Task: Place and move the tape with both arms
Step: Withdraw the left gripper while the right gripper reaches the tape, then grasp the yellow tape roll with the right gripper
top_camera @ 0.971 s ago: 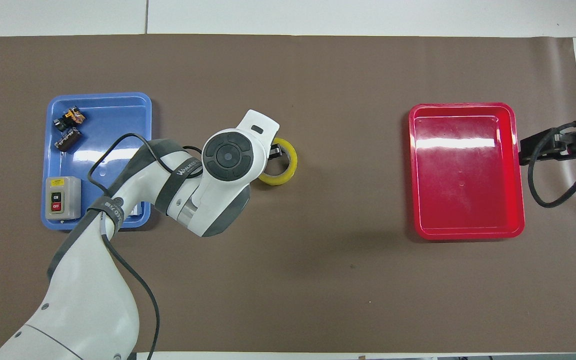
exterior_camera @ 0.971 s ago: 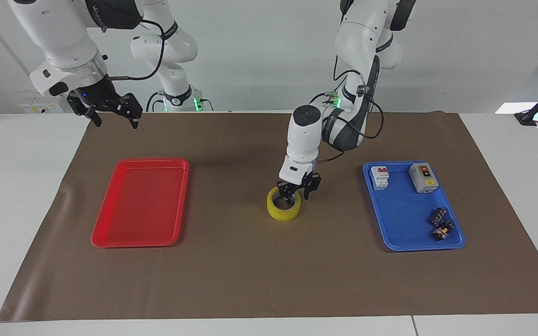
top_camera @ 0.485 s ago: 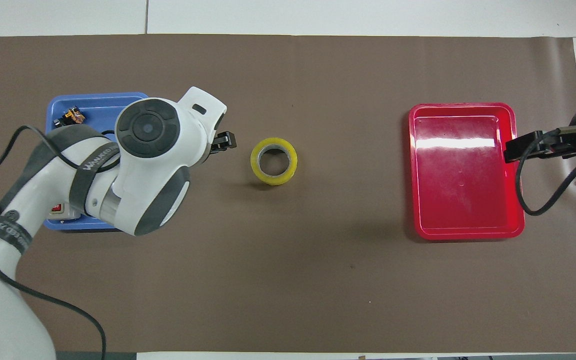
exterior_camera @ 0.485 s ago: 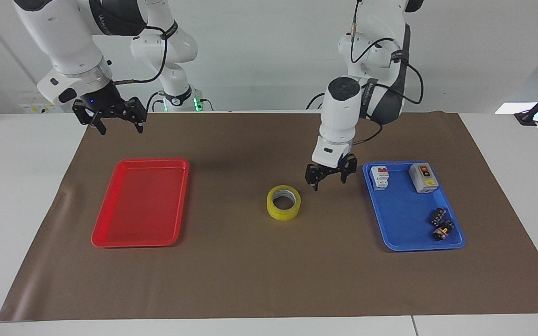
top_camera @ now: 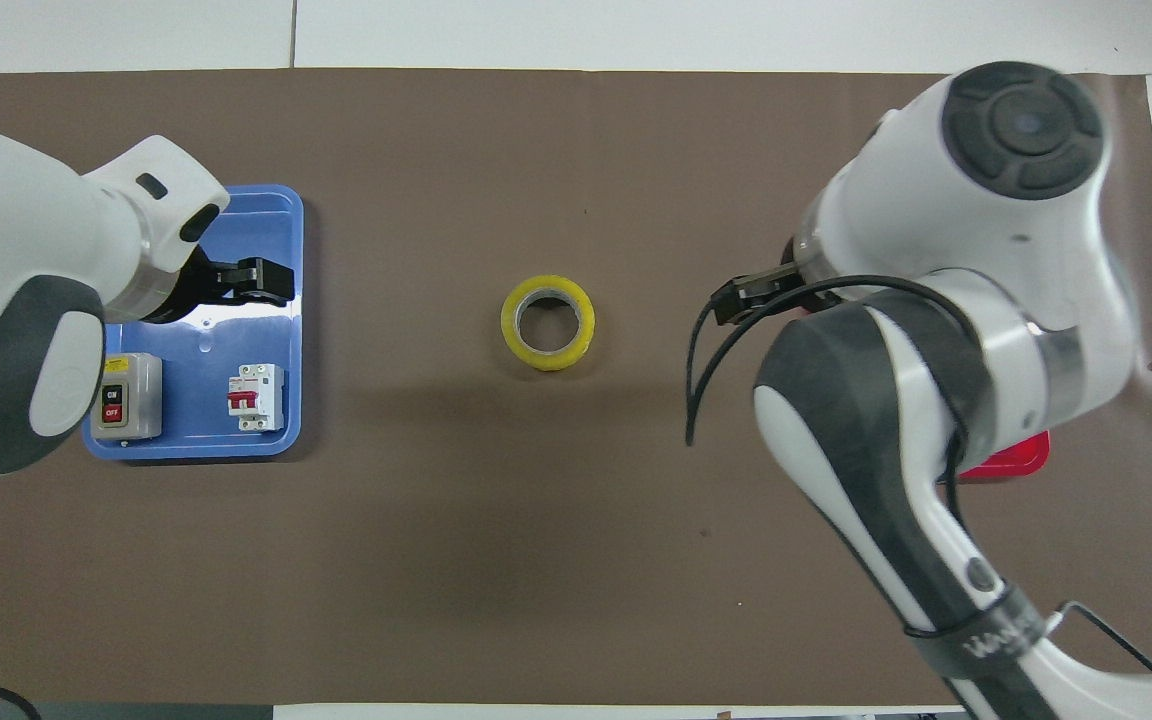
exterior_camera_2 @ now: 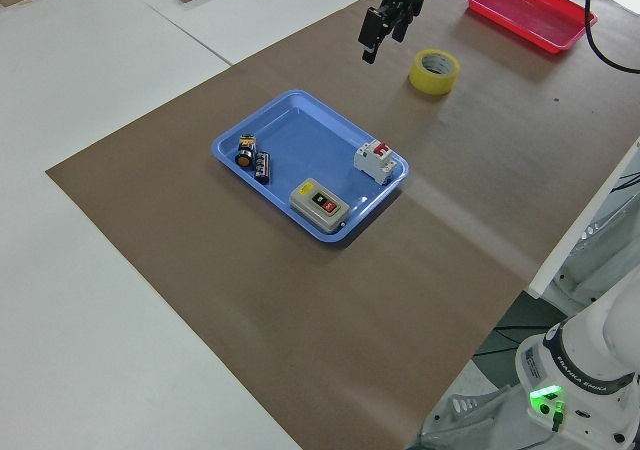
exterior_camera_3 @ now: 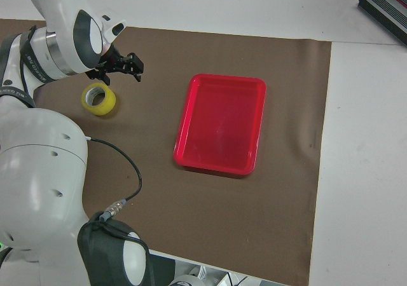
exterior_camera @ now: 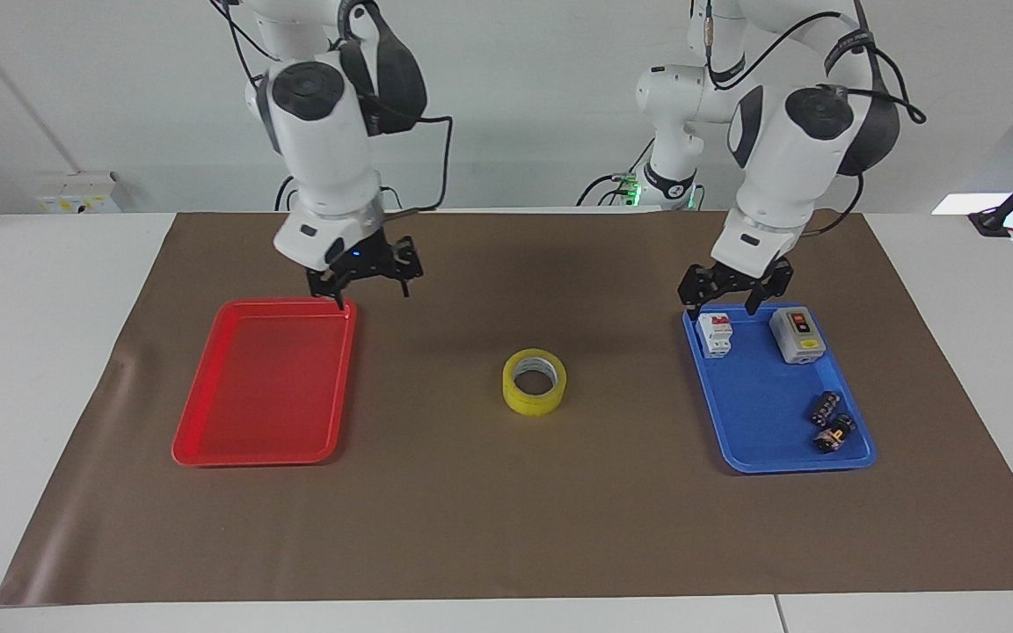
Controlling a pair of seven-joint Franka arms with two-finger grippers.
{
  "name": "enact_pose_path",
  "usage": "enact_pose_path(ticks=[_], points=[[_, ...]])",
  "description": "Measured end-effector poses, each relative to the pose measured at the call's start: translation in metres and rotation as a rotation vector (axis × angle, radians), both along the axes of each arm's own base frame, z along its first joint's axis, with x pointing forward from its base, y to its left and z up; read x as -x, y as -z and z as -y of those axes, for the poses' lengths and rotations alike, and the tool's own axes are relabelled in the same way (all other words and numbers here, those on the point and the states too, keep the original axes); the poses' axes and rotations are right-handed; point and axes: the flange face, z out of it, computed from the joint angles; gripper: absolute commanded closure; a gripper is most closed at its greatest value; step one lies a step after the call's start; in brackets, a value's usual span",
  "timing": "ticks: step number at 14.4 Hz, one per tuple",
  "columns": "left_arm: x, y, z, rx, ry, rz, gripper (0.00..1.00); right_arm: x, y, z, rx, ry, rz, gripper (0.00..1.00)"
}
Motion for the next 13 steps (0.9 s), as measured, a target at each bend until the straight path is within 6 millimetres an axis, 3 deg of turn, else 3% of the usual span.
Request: enact_pose_path(ticks=[5, 8, 10, 13], points=[[-0.001, -0.053, -0.031, 0.000, 0.031, -0.010, 0.00, 0.010, 0.068, -0.077, -0.020, 0.000, 0.032, 0.00], [-0.001, -0.079, -0.050, 0.008, 0.045, -0.030, 0.00, 0.010, 0.131, -0.122, -0.054, 0.022, 0.078, 0.00], [-0.004, -0.090, -0.061, 0.008, 0.058, -0.055, 0.00, 0.001, 0.168, -0.129, -0.077, 0.035, 0.112, 0.00], [-0.011, -0.091, -0.065, 0.008, 0.067, -0.079, 0.00, -0.009, 0.190, -0.123, -0.083, 0.051, 0.129, 0.00]])
